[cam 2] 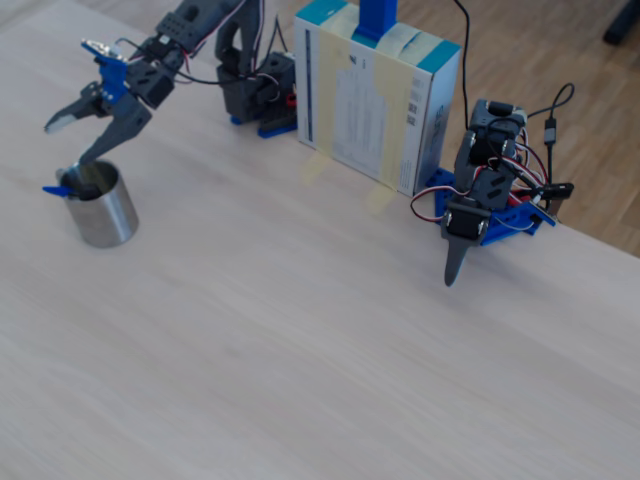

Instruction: Grab the blue pen and put it in the silver cup.

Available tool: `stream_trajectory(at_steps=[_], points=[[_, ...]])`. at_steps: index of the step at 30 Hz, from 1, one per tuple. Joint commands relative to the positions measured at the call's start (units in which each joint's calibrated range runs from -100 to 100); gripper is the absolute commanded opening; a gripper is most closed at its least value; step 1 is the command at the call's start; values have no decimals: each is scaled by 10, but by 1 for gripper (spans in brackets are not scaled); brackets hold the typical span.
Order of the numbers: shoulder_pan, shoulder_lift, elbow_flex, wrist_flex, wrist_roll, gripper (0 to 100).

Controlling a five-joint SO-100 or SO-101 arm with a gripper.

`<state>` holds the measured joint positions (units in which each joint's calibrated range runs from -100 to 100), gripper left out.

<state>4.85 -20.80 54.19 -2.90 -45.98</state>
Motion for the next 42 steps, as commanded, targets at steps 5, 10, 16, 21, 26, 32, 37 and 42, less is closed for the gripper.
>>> stream_trajectory(at_steps=[5,10,16,21,26,32,37,42], points=[[-8,-34,-17,11,-32,36],[-13,-52,-17,12,-31,36],[-28,-76,-17,12,-35,36],[-43,-100,-16,13,-54,36],[-55,-127,-17,45,-68,36],[-59,-168,-16,93,-74,36],[-71,-207,-15,138,-75,36],[-82,-248,13,150,-76,35]])
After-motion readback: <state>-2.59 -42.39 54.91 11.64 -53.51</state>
